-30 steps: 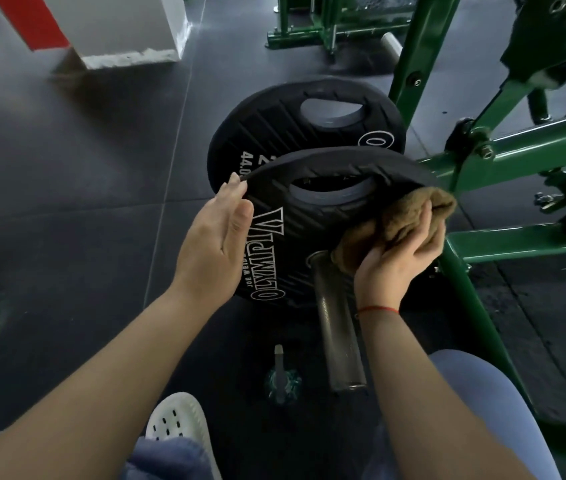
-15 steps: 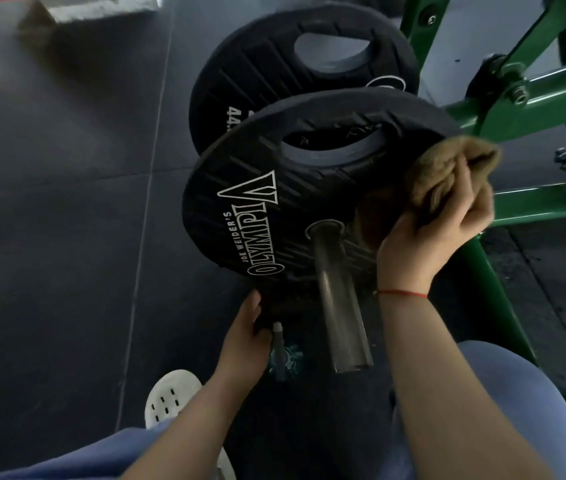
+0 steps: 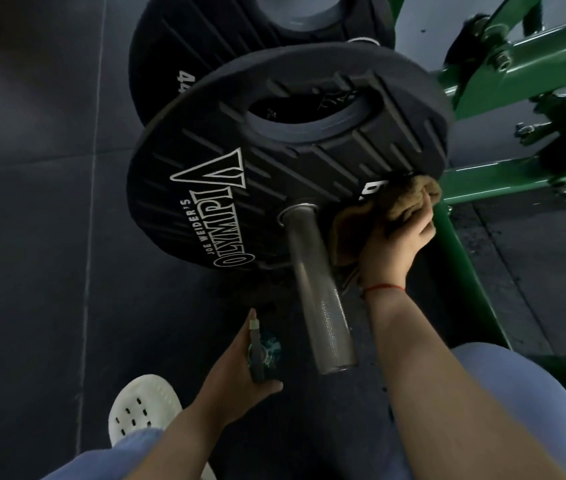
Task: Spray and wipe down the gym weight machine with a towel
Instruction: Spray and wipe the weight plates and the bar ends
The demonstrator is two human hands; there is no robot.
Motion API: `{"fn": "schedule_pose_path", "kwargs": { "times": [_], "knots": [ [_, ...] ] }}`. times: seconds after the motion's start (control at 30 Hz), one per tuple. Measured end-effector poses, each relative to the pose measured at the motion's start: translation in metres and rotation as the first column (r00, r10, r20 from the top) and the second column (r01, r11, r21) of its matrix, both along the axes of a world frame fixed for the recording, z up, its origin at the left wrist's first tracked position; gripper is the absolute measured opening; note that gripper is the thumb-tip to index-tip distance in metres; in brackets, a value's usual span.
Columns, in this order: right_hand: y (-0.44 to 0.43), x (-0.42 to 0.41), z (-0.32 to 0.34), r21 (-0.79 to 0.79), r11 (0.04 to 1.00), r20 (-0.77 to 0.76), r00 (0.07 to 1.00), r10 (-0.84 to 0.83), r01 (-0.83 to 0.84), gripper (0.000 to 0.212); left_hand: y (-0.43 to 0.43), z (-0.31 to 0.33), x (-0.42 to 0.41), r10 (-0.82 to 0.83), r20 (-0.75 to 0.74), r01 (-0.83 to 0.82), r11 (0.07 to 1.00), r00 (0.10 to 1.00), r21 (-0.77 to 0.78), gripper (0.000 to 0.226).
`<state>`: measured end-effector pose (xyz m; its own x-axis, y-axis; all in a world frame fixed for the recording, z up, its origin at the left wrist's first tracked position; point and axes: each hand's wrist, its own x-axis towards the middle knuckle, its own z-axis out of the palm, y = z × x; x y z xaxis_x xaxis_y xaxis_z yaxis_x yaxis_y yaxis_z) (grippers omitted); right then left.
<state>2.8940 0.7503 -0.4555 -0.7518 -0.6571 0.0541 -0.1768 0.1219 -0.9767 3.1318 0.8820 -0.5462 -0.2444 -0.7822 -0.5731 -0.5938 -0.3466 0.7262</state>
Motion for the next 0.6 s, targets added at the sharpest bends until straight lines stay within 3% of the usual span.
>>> {"fn": "schedule_pose_path", "kwargs": {
  "times": [0.17, 0.27, 0.4, 0.5, 0.6],
  "knots": [
    [0.003, -0.002, 0.029, -0.199, 0.979, -0.249, 0.964, -0.090, 0.041, 0.069, -0.007, -0.012, -0.001, 0.051, 0.023, -0.049, 0.996, 0.998, -0.075, 0.133],
    [-0.008, -0.001, 0.018, -0.148, 0.989, -0.291, 0.955, -0.056, 0.013, 0.075, -0.017, -0.018, -0.007, 0.045, 0.008, -0.044, 0.995, 0.999, -0.095, 0.129],
    [-0.013, 0.000, -0.015, -0.018, 0.998, -0.099, 0.994, -0.054, 0.052, 0.086, -0.025, -0.027, -0.016, 0.071, -0.012, -0.072, 0.995, 0.997, -0.070, 0.103],
    [-0.015, 0.001, -0.019, 0.067, 0.994, 0.080, 0.992, -0.094, 0.088, 0.079, -0.029, -0.030, -0.019, 0.089, 0.007, -0.089, 0.995, 0.996, -0.037, 0.070],
    [-0.019, -0.005, -0.028, 0.158, 0.981, 0.316, 0.935, -0.159, 0.113, 0.070, -0.029, -0.026, -0.014, 0.140, 0.012, -0.139, 0.988, 0.990, -0.071, 0.063]
  ]
}}
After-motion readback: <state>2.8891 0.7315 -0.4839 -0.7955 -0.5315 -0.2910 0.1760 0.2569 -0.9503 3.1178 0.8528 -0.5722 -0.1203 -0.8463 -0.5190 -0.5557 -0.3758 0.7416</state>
